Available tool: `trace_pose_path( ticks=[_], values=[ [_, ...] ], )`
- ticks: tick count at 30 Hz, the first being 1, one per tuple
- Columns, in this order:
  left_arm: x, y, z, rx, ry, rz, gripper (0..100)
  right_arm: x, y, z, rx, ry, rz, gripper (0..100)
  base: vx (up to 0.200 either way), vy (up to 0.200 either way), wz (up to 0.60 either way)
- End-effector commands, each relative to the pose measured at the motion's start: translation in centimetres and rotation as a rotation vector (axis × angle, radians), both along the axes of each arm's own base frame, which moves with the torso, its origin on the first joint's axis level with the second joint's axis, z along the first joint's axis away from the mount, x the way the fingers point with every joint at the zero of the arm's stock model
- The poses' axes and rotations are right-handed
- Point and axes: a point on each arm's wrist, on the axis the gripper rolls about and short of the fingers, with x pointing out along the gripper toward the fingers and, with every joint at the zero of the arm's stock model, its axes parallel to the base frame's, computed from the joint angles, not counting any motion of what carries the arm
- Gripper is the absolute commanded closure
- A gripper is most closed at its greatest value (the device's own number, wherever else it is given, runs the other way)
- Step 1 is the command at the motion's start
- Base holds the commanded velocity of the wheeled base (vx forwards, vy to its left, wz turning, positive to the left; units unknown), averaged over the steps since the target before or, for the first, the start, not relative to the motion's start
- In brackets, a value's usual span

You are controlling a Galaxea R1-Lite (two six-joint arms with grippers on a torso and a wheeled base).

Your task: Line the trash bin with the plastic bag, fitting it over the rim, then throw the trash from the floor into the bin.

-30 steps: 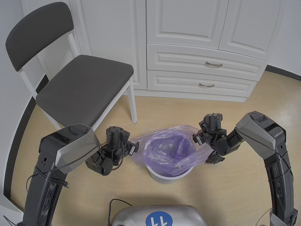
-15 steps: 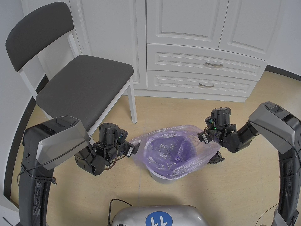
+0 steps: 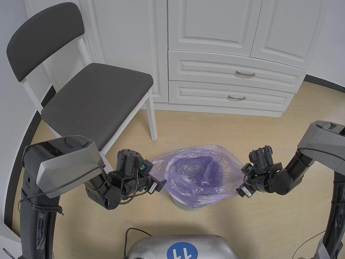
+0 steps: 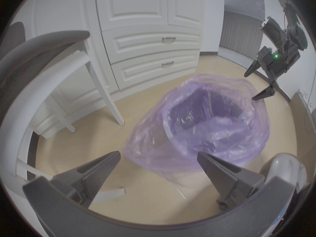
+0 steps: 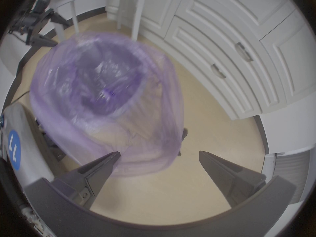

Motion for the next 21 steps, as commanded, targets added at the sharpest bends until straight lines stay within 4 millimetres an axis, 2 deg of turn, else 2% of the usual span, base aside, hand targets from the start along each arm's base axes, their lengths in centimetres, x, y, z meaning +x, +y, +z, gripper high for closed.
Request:
trace_pose_path(
  ticks=[1, 5, 11, 13, 21],
  values=[
    [-0.2, 0.4, -1.5, 0.053, 0.067, -0.012, 0, -1.9, -0.5, -2.4, -0.036, 0.107, 0.005, 0, 0.000, 0.000, 0.00],
    [0.0, 0.7, -1.7, 0.064, 0.092, -0.007, 0, -2.0, -0.5, -3.6, -0.042, 0.133, 0.001, 0, 0.000, 0.000, 0.00],
    [0.0, 1.0, -2.4, 0.080, 0.154, -0.020, 0, -1.0, -0.1, -5.9, -0.046, 0.135, 0.009, 0, 0.000, 0.000, 0.00],
    [-0.1, 1.0, -2.5, 0.079, 0.168, -0.026, 0, -1.0, 0.1, -6.0, -0.047, 0.139, 0.013, 0, 0.000, 0.000, 0.00],
    [0.7, 1.8, -2.3, 0.072, 0.178, -0.014, 0, 0.2, 2.4, -7.3, -0.051, 0.141, 0.062, 0, 0.000, 0.000, 0.00]
  ],
)
